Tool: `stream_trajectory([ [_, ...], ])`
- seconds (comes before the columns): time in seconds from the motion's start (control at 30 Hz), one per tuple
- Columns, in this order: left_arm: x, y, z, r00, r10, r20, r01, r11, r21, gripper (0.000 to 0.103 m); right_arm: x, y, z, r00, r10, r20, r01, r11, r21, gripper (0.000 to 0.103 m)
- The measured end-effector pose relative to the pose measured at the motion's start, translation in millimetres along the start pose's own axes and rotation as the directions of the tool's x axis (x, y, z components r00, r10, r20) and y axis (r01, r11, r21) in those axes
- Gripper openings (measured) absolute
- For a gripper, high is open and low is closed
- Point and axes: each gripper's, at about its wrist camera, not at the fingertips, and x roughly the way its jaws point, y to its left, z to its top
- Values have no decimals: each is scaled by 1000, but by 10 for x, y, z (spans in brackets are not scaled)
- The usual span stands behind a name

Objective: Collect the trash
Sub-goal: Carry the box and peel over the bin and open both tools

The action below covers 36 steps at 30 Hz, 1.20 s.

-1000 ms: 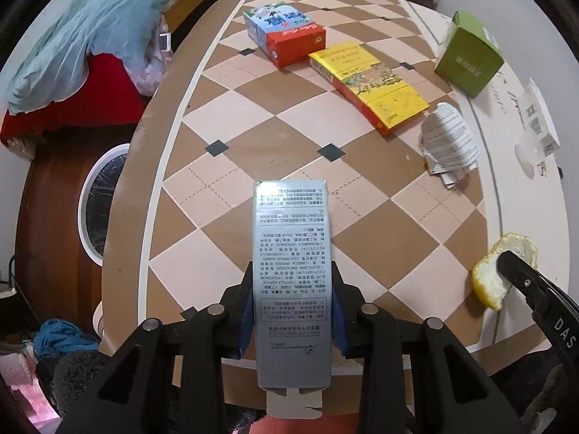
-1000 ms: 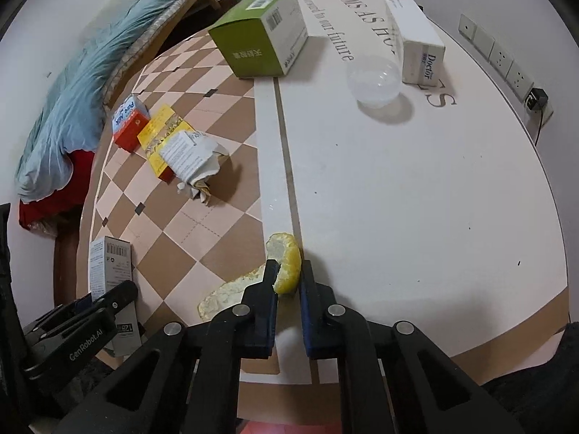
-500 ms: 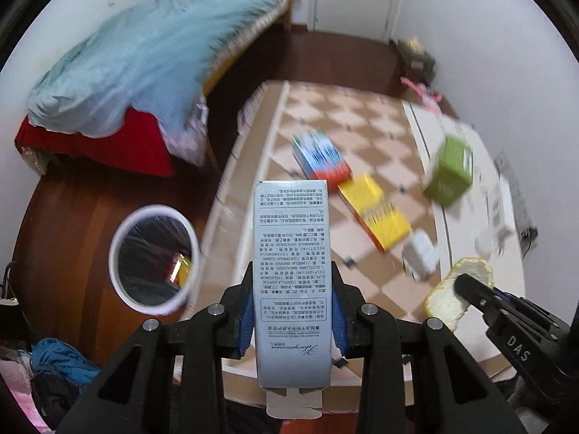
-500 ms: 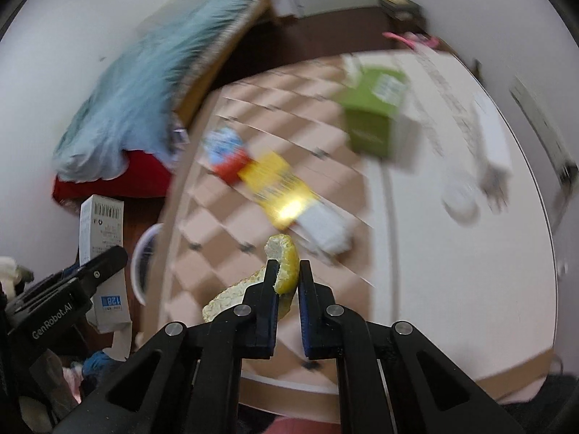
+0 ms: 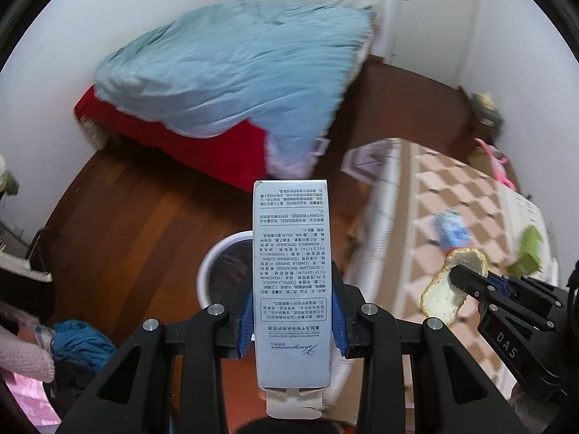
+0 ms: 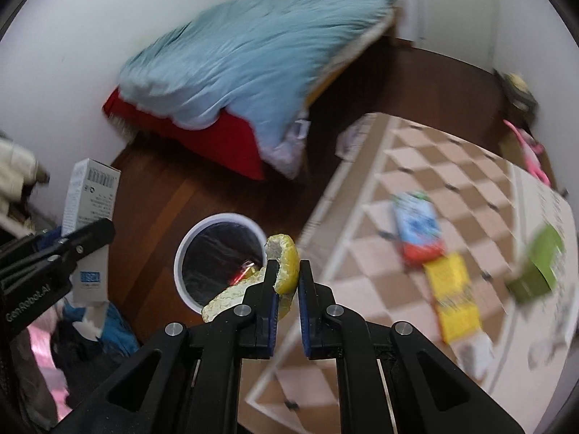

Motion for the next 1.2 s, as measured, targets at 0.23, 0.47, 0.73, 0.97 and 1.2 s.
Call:
stream_trajectory([
  [0.23, 607, 668, -47, 995, 41, -87, -50, 993, -104, 31, 1031, 695, 215, 988, 22, -152, -44, 988, -146, 10],
  [0.47, 1568, 1173, -112, 965, -82, -248, 17, 967, -253, 31, 2045, 1021, 261, 949, 7, -314, -68, 981, -181, 10],
  [0.73, 2275, 1403, -76, 921, -200, -333, 76, 933, -351, 32, 2825, 974, 238, 909, -2, -416, -62, 988, -141, 10],
  [0.97, 2347, 1661, -122, 915, -234, -328, 75, 899, -432, 96, 3055, 974, 222, 892, 42, -449, -91, 992, -88, 58],
  [1.2, 2023, 1660, -256, 947, 27, -320, -119, 955, -271, 97, 2840, 1084, 180, 915, -60, -400, -8, 986, -166, 102],
])
